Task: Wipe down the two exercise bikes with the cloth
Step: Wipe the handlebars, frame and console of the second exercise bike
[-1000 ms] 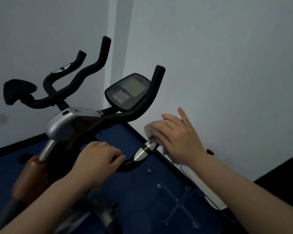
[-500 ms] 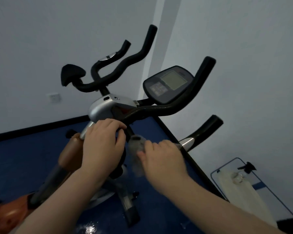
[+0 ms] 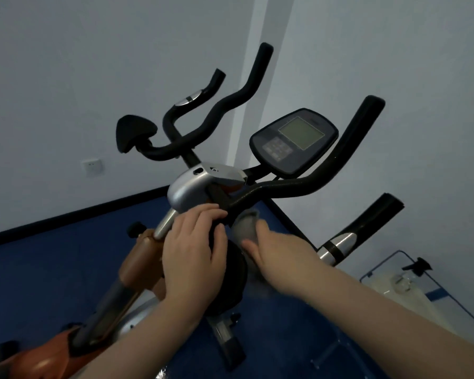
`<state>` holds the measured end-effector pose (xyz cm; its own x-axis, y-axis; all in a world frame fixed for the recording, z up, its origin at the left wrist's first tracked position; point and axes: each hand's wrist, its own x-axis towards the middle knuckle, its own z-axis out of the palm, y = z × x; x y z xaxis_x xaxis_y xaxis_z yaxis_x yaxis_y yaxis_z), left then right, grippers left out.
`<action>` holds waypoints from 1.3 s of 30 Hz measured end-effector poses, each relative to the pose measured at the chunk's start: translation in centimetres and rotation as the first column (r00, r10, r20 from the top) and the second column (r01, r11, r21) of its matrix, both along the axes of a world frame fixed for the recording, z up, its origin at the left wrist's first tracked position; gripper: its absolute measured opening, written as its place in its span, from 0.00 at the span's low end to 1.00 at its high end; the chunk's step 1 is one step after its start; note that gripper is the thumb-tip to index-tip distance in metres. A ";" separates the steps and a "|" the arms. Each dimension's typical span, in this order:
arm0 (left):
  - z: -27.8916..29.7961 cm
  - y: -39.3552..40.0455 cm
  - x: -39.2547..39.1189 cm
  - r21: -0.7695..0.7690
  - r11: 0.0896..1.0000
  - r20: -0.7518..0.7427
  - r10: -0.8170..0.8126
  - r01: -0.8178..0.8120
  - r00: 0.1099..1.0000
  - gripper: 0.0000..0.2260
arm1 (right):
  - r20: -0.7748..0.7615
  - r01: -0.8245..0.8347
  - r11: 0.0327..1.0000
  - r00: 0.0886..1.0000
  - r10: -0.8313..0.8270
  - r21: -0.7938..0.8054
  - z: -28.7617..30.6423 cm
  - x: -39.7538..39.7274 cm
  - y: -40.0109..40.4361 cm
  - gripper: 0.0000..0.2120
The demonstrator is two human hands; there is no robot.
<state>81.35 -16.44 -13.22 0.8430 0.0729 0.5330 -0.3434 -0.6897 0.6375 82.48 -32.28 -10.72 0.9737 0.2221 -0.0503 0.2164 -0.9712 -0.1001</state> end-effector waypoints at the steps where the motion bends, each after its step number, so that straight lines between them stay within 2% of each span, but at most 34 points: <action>1: 0.1 0.1 0.1 0.010 1.000 0.010 -0.010 0.010 1.000 0.11 | 0.002 0.004 0.999 1.000 -0.004 -0.037 -0.2 -0.7 -0.1 0.24; 3: 0.1 0.1 0.2 0.026 0.999 0.023 -0.022 0.021 0.999 0.10 | -0.054 0.028 1.000 0.998 -0.029 -0.013 0.0 0.3 0.5 0.27; 5: 0.0 0.2 0.3 0.028 0.999 0.021 -0.047 0.047 0.999 0.10 | -0.167 0.120 0.987 0.981 -0.101 0.110 0.6 2.7 1.6 0.27; 7: 0.0 0.4 0.2 -0.002 0.997 0.021 -0.081 0.081 0.997 0.10 | -0.139 0.148 0.974 0.982 -0.125 0.171 0.4 2.9 2.3 0.25; 8: 0.1 0.4 0.1 -0.016 0.995 0.018 -0.097 0.097 0.995 0.10 | -0.080 0.129 0.982 0.990 -0.119 0.140 0.3 2.0 2.3 0.24; 11: 0.5 0.7 -0.3 -0.056 0.987 -0.023 -0.154 0.153 0.988 0.10 | 0.137 0.040 0.991 0.990 -0.023 -0.124 -0.2 -2.6 0.4 0.23; 12: 0.7 0.7 -0.4 -0.084 0.981 -0.029 -0.177 0.174 0.984 0.11 | 0.170 -0.034 0.986 0.984 0.062 -0.165 0.3 -4.1 -0.4 0.24; 14: 1.6 0.7 -0.3 -0.151 0.946 -0.004 -0.290 0.286 0.957 0.11 | 0.124 -0.199 0.941 0.963 0.240 -0.274 2.2 -5.3 -3.2 0.21; 16: 2.8 -0.1 0.1 -0.214 0.867 0.033 -0.455 0.451 0.890 0.10 | 0.167 -0.234 0.910 0.938 0.304 -0.342 3.9 -5.6 -7.2 0.19; 18: 3.7 -1.3 0.7 -0.256 0.811 0.011 -0.541 0.526 0.841 0.10 | 0.310 -0.053 0.954 0.939 0.149 -0.296 4.2 -5.9 -9.0 0.16; 20: 4.1 -2.9 1.5 -0.277 0.797 -0.074 -0.574 0.536 0.816 0.10 | 0.420 0.194 0.978 0.896 -0.143 -0.082 2.1 -6.4 -6.3 0.17; 21: 4.1 -3.7 1.9 -0.289 0.792 -0.126 -0.588 0.538 0.799 0.10 | 0.451 0.253 0.967 0.861 -0.235 0.021 0.4 -6.6 -4.5 0.18; 22: 4.0 -4.4 2.2 -0.293 0.790 -0.179 -0.598 0.538 0.781 0.10 | 0.473 0.252 0.965 0.843 -0.258 0.077 -1.1 -7.0 -3.1 0.18; 23: 3.9 -4.9 2.3 -0.279 0.798 -0.224 -0.594 0.534 0.772 0.09 | 0.479 0.205 0.976 0.851 -0.216 0.075 -1.9 -7.4 -2.4 0.18; 26: 3.6 -5.7 2.4 -0.121 0.845 -0.289 -0.532 0.521 0.796 0.09 | 0.508 0.139 0.986 0.858 -0.075 -0.089 -0.7 -6.8 -5.5 0.18; 30: 3.4 -5.1 2.4 -0.003 0.891 -0.327 -0.429 0.453 0.842 0.09 | 0.654 0.186 0.965 0.756 -0.019 -0.187 1.8 -4.4 -10.4 0.16; 32: 3.6 -5.2 2.2 0.016 0.899 -0.332 -0.409 0.438 0.850 0.09 | 0.689 0.166 0.938 0.718 0.097 -0.305 3.3 -3.1 -12.6 0.15; 34: 3.8 -5.3 1.9 0.034 0.903 -0.334 -0.393 0.427 0.857 0.09 | 0.692 0.106 0.933 0.701 0.175 -0.344 4.8 -2.1 -14.4 0.14; 36: 4.0 -5.4 1.8 0.035 0.913 -0.332 -0.373 0.406 0.866 0.09 | 0.699 0.076 0.971 0.707 0.109 -0.229 5.3 -1.5 -14.8 0.14; 38: 4.0 -5.4 1.7 0.031 0.921 -0.330 -0.357 0.388 0.874 0.08 | 0.699 0.089 0.995 0.710 -0.088 0.036 4.9 -1.1 -14.3 0.15; 39: 3.9 -5.5 1.7 0.030 0.925 -0.328 -0.348 0.378 0.878 0.08 | 0.699 0.104 0.975 0.683 -0.213 0.196 4.5 -1.0 -13.7 0.16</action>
<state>83.01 -21.96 -9.28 0.9240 -0.3065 0.2288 -0.3756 -0.6145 0.6937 81.48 -46.00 -6.23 0.7240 0.0123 0.6897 0.1196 -0.9869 -0.1080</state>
